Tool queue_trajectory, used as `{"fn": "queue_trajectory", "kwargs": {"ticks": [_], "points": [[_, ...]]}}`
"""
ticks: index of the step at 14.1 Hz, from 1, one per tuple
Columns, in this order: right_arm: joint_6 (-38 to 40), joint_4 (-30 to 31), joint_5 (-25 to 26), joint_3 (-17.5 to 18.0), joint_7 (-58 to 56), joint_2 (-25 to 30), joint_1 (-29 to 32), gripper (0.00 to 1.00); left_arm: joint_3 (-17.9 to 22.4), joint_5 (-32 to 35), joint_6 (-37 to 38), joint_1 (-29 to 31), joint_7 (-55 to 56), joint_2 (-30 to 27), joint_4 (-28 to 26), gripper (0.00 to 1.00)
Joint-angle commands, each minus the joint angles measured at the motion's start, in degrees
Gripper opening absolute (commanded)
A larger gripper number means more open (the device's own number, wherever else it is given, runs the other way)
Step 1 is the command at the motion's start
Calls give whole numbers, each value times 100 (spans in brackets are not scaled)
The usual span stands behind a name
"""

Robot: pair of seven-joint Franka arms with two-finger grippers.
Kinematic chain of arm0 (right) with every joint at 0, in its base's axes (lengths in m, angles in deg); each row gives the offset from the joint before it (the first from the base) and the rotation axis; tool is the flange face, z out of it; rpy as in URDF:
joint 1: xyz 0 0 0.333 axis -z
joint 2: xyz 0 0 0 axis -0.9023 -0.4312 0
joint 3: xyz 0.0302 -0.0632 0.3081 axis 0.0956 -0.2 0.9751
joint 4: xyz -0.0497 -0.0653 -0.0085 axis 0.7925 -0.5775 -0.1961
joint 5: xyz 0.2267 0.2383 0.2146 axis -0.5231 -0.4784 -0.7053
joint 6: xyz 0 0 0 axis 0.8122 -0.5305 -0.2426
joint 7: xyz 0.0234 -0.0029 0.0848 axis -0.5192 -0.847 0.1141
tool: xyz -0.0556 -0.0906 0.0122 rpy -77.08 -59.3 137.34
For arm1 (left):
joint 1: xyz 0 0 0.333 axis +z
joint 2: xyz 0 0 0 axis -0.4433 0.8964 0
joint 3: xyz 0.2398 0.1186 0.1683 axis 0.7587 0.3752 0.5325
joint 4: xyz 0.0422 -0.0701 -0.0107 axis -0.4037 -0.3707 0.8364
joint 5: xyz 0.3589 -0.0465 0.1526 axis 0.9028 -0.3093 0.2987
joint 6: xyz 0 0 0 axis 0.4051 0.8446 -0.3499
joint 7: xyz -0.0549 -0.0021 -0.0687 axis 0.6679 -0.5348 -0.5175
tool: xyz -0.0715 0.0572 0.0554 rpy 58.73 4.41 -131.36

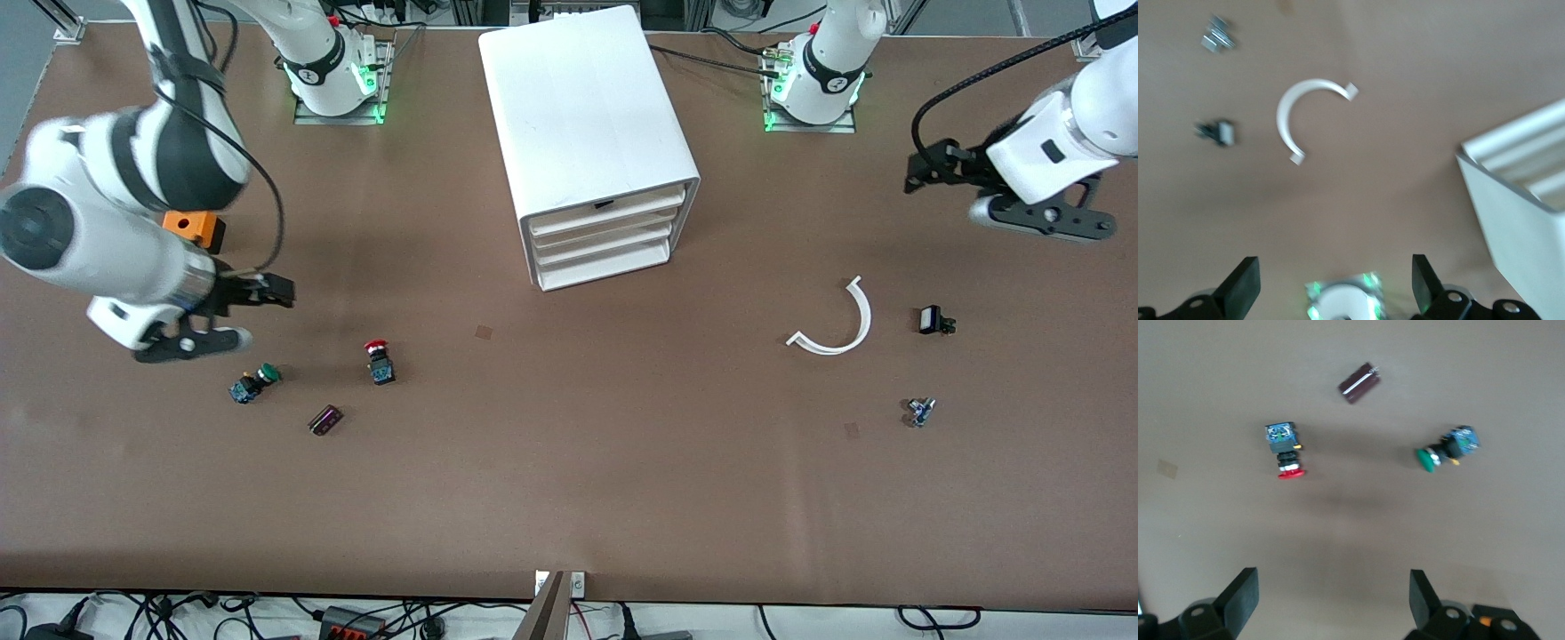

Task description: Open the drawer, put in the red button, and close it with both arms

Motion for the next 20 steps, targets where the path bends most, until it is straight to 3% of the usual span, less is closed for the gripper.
{"fn": "queue_trajectory", "kwargs": {"ticks": [1,4,6,8,12,14,20], "points": [[-195,-334,-60,-13,18,-529,-143,100,-4,-473,679,-13,-55,255,155,100],[-1021,-344,-60,-21,27,-994,-398,100,-57,-1394,752,-48,-82,974,146,100],[-1504,-352,-61,-13,36,-1346,-573,100,-66,-2455,630,-22,-91,1677,137,100],[-1874,-370,-69,-13,36,-1697,-610,100,-92,-3021,192,-57,-169,2119,137,100],[-2122,-361,-61,84,-34,-2094,-601,100,-522,-3811,-767,-119,-1599,2856,-90,100],[-2104,-352,-61,102,-61,-2191,-610,100,-688,-4375,-1433,-171,-2031,2885,-520,100],[-2122,-352,-61,111,-307,-2358,-610,100,-1532,-4875,-2841,-207,-3753,2973,-1592,100]]}}
